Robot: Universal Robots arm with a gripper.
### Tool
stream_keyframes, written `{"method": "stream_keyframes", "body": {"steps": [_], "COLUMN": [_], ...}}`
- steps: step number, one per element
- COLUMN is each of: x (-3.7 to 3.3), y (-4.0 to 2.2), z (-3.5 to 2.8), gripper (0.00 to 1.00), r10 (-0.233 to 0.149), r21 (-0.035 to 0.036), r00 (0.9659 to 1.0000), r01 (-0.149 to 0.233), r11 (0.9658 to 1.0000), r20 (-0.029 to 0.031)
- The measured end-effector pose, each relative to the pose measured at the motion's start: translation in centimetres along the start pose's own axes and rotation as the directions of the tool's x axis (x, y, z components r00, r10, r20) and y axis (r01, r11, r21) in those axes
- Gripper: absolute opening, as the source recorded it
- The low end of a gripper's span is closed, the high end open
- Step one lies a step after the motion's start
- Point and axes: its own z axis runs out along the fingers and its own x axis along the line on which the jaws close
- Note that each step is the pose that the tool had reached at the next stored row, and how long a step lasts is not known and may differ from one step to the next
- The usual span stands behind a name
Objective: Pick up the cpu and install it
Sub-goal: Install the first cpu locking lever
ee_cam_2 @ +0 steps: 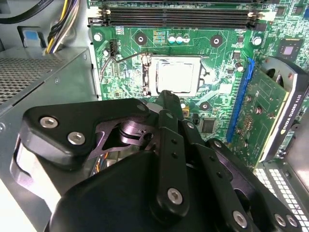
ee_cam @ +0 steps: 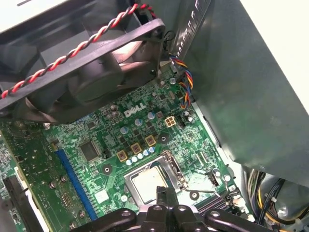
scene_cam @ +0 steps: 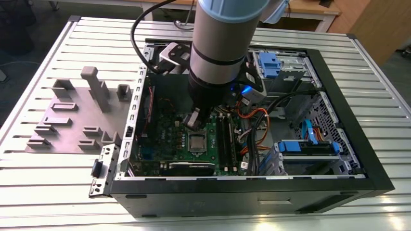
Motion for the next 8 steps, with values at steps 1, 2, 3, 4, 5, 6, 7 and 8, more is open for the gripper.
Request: {"method": "stream_keyframes", "body": {"steps": [1,2,3,4,5,6,7,8], "x": [0.0,0.0,0.0,0.0,0.0,0.0,0.0,0.0], "y": [0.0,0.0,0.0,0.0,0.0,0.0,0.0,0.0], "z": [0.05,0.05,0.05,0.05,0.05,0.05,0.05,0.05], "gripper": [0.11,0.11,0.11,0.11,0.11,0.11,0.11,0.11], "r10": [-0.004,-0.004,-0.004,-0.004,-0.004,-0.004,-0.004,-0.004], "r21": [-0.0002,-0.0002,-0.0002,-0.0002,-0.0002,-0.0002,-0.0001,-0.0002], "r00": [1.0,1.0,1.0,1.0,1.0,1.0,1.0,1.0], "r01": [0.004,0.004,0.004,0.004,0.004,0.004,0.004,0.004], "r11": [1.0,1.0,1.0,1.0,1.0,1.0,1.0,1.0], "r20": [-0.0003,-0.0004,-0.0004,-0.0004,-0.0004,-0.0004,-0.0004,-0.0004]}}
